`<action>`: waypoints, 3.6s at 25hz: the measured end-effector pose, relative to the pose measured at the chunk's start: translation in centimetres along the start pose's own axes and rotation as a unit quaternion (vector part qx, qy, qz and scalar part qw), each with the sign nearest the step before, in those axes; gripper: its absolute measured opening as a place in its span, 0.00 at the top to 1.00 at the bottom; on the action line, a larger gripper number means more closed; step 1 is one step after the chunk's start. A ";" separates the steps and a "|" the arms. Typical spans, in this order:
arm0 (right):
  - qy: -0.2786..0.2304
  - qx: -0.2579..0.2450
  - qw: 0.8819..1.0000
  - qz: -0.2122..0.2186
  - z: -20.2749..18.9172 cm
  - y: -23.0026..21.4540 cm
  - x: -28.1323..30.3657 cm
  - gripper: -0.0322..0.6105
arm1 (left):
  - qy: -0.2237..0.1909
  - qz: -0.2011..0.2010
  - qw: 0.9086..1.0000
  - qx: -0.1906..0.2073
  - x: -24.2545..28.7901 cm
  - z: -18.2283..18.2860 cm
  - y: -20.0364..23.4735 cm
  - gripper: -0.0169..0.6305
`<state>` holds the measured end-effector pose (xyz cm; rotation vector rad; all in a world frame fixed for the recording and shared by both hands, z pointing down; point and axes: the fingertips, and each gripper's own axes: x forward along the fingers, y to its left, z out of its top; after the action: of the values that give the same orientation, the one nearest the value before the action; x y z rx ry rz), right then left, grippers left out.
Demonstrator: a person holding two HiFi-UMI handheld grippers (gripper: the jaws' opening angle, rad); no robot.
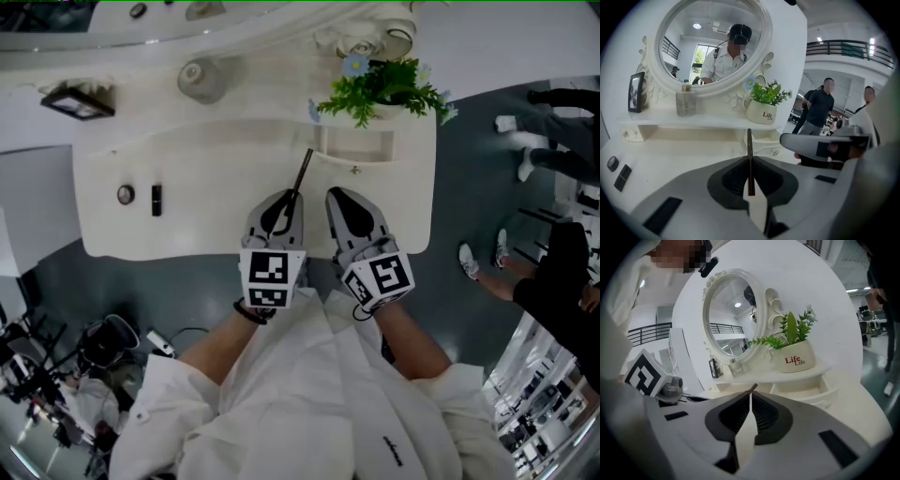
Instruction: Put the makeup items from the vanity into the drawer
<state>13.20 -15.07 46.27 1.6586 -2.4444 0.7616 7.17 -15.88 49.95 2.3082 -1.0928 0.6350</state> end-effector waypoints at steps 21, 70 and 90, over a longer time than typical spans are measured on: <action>-0.009 0.026 0.999 -0.024 1.6 -7.3 -2.1 0.90 | 0.003 -0.019 1.000 0.008 5.1 2.8 -6.3 0.89; 0.005 0.045 0.999 0.007 3.8 -10.9 -2.3 0.90 | 0.274 -0.132 0.937 0.171 10.8 3.6 -9.3 0.89; 0.014 0.078 0.997 -0.025 3.6 -12.2 -0.1 0.90 | 0.232 -0.152 0.952 0.130 13.0 4.9 -9.1 0.89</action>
<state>24.84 -20.06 47.33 1.7402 -2.3692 0.9839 22.82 -21.22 51.84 2.2972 -0.4464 1.1755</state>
